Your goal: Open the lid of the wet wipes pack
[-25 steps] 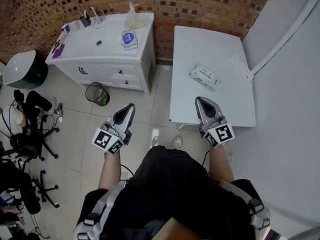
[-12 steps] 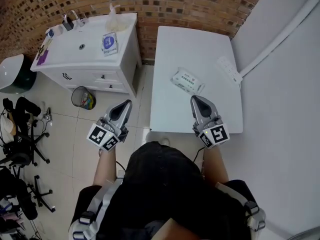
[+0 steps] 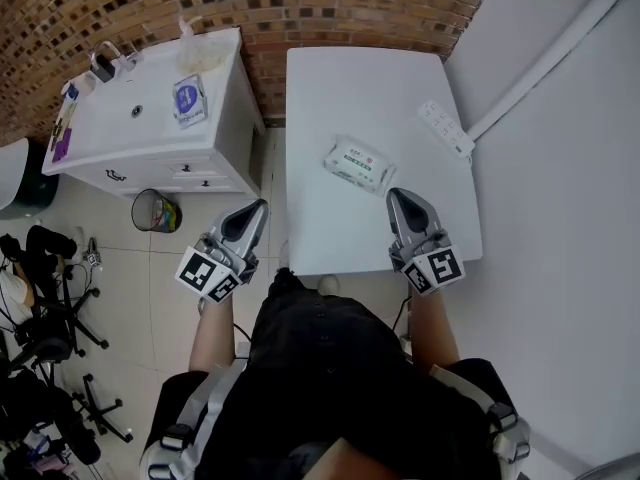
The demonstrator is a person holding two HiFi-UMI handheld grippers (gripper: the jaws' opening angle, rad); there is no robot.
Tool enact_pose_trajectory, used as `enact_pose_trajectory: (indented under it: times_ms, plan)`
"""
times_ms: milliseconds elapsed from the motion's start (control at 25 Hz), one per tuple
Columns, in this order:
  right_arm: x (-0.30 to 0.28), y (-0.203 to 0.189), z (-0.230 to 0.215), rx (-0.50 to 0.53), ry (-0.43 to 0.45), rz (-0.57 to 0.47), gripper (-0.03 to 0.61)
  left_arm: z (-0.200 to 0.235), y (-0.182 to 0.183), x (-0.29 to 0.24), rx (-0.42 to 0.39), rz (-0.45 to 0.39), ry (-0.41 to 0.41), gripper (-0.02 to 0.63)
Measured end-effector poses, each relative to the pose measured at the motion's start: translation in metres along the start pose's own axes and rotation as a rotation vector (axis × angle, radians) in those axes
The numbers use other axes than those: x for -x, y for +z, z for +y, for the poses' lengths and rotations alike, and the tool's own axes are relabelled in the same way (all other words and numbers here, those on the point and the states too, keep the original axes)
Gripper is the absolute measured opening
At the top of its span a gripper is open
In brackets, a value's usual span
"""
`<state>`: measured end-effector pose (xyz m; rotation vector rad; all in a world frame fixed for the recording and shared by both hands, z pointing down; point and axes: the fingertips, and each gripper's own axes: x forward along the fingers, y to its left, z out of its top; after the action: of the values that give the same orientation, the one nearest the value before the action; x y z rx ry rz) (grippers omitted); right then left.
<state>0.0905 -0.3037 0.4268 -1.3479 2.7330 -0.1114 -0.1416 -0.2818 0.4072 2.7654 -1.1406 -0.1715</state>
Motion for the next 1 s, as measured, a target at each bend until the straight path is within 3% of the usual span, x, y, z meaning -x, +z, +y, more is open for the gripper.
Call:
enact_pose_trajectory:
  times_ms: [320,640,1000]
  plan:
    - [-0.024,-0.002,-0.008,-0.027,-0.075,0.013,0.006,0.034,0.001,-0.043,0.03,0.019,-0.115,0.002]
    - [-0.043,0.004,-0.022,0.01,-0.16,0.019,0.006,0.074,0.009,-0.075,0.025,0.018,-0.191,0.002]
    - [-0.039,0.011,-0.041,0.041,-0.284,0.051,0.006,0.09,-0.001,-0.115,0.044,0.061,-0.309,0.002]
